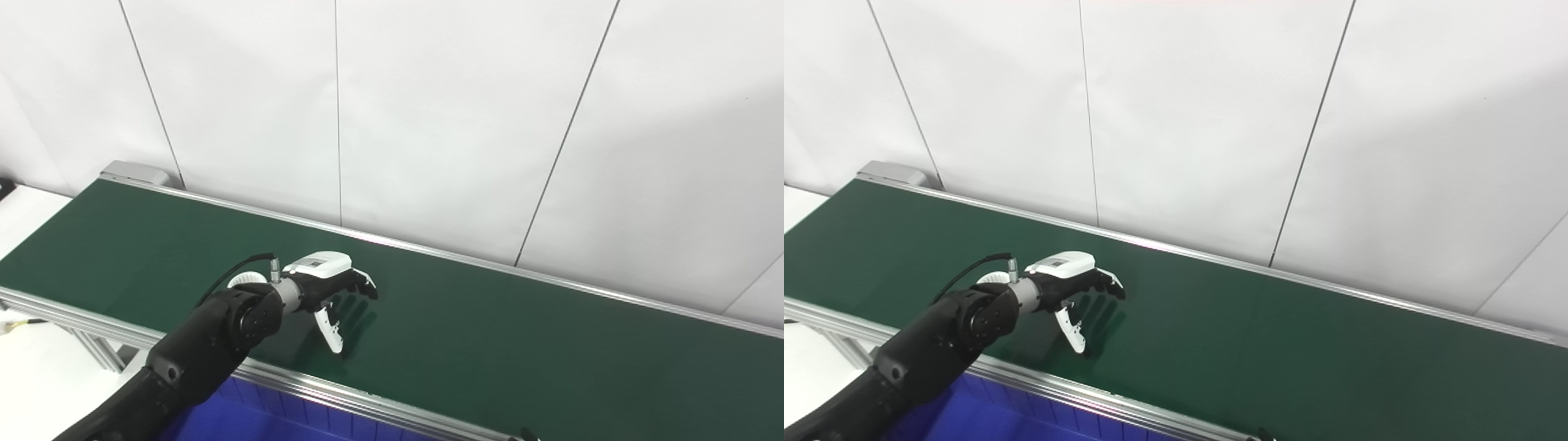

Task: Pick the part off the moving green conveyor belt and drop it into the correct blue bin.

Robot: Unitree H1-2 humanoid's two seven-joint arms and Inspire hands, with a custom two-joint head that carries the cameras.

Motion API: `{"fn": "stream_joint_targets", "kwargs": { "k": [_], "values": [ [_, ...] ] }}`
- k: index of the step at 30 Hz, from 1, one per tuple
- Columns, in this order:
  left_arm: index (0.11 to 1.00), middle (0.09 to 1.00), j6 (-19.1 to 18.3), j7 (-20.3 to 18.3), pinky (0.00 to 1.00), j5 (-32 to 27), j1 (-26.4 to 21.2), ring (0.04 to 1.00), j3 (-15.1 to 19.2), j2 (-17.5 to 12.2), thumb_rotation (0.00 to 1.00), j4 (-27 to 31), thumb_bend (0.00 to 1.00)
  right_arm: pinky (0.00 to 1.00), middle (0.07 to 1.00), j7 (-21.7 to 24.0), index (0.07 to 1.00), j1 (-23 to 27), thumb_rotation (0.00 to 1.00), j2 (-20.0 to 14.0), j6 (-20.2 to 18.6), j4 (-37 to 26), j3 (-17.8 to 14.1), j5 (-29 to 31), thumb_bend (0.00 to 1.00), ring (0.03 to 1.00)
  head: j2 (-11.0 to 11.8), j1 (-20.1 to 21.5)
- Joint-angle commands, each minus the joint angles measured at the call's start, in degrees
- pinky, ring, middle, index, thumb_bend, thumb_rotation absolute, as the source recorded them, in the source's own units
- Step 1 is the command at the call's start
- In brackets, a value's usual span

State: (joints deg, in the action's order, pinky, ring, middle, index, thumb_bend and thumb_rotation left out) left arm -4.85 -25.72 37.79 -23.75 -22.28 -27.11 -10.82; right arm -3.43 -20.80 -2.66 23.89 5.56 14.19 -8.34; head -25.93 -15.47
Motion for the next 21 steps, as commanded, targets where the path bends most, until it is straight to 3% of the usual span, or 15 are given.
{"fn": "stream_joint_targets", "kwargs": {
  "k": [1,21],
  "values": [
    [0.766,0.820,0.41,0.57,0.75,0.80,-2.94,0.808,0.66,-1.37,0.00,1.94,0.90,0.73,0.868,-0.56,0.929,-0.09,0.75,0.43,2.96,-1.75,0.10,0.02,0.27,0.825,-0.06,0.02],
    [0.768,0.825,0.81,1.11,0.77,2.13,-3.15,0.825,1.09,-1.52,0.00,1.30,0.90,0.72,0.861,-1.03,0.919,0.36,0.76,0.70,2.97,-0.95,0.10,-0.46,0.28,0.818,0.48,0.51]
  ]
}}
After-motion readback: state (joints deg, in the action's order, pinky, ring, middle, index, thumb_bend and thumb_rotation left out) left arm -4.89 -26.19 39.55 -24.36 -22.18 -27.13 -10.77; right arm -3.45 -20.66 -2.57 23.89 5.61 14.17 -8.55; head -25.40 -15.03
